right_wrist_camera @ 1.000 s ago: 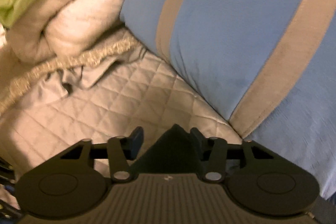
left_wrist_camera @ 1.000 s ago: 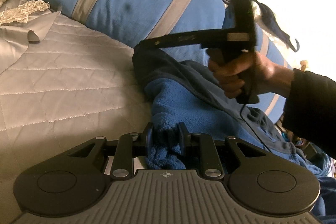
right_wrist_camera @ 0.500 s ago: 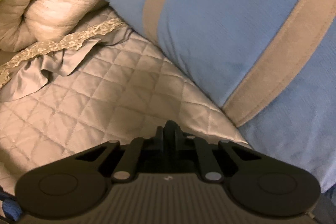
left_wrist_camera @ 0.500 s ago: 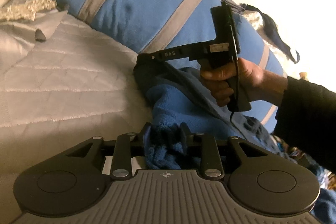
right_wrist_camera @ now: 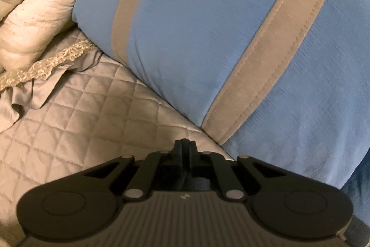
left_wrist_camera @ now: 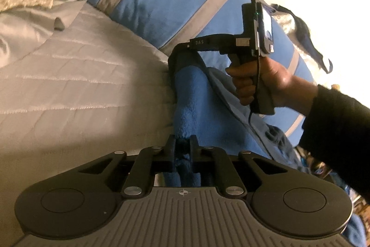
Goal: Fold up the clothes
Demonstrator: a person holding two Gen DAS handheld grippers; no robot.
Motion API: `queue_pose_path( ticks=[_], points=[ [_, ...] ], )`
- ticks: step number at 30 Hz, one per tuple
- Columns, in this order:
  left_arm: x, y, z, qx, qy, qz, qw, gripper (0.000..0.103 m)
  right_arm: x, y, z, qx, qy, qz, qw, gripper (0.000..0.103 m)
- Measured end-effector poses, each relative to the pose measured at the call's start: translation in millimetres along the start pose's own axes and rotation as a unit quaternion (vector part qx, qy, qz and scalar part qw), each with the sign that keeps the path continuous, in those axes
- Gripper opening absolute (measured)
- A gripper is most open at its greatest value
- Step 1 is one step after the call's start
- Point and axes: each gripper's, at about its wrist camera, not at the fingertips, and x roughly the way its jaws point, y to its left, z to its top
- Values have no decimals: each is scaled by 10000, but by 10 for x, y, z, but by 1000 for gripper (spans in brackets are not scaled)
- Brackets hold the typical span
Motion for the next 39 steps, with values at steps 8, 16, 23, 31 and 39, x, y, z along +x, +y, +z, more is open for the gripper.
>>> queue_pose_path(
  ticks=[8,16,23,31,39],
  points=[
    [-47,-13,56,-178,117,-33,9998,17,-57,33,-9,-36,126,160,9998,61],
    [-322,-278,159,501,214,327,9980,69,-894,-505,-188,392,-418,-10,9984,103],
    [-557,-763,386,1005,125,268,9945,75,-1746,-1021,-608,444,-496,-245,9975,103],
    [-769,-1430,582,1715,-56,423,9843,79,-2737,-1651,-1036,1054,-832,-1029,9856,103],
    [-940,-2084,958,2189,-485,510,9732,79,-3702,-2349,-1197,1894,-1343,-1406,9625,103]
  ],
)
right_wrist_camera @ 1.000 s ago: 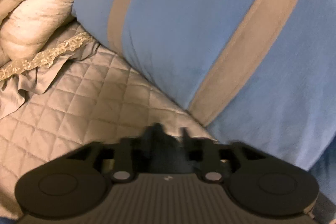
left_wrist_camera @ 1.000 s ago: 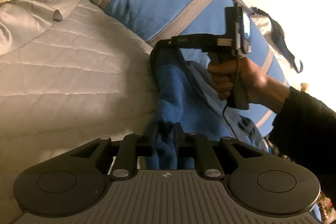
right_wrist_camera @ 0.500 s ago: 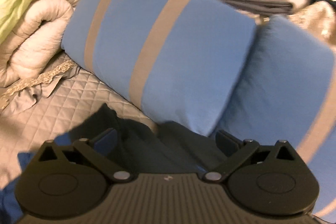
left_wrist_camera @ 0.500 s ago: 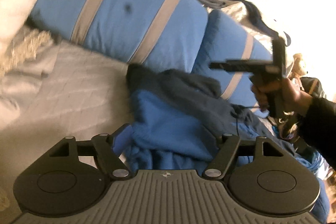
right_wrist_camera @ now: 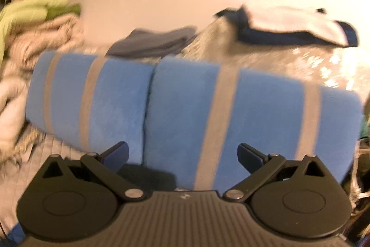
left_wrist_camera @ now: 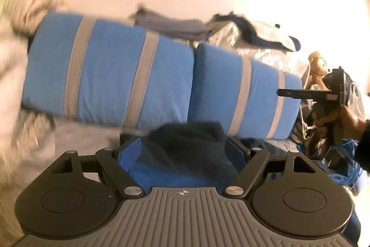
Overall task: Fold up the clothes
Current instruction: 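Open the left gripper and release the blue fleece onto the hoodie, then move the open right gripper toward the blue sleeve cuff by the cable coil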
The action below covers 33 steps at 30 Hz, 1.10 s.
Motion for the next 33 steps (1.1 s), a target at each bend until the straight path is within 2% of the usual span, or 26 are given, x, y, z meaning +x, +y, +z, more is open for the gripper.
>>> queue_pose_path(
  ticks=[7,9,11,15,22,29,33],
  points=[
    [-94,-287,761,102,-537,131,9984,80,-670,-578,466,62,-553,-367,9978,103],
    [-101,-344,899,26,-679,73,9977,85,-844,-717,568,7,-658,-578,9962,103],
    [-64,-424,969,-33,-737,82,9972,85,-988,-841,618,-47,-649,-778,9948,103],
    [114,-601,886,113,-637,33,9979,85,-1197,-1055,535,53,-569,-1065,9927,103],
    [586,-931,513,243,-312,-299,9988,85,-1331,-1264,49,-40,-300,-1304,9910,103],
    [1020,-1295,323,365,-35,-654,9972,85,-1501,-1587,-352,459,-103,-1500,9876,103],
    [1167,-1445,183,198,-22,-783,9967,85,-1697,-1771,-642,798,-70,-1581,9842,103]
  ],
)
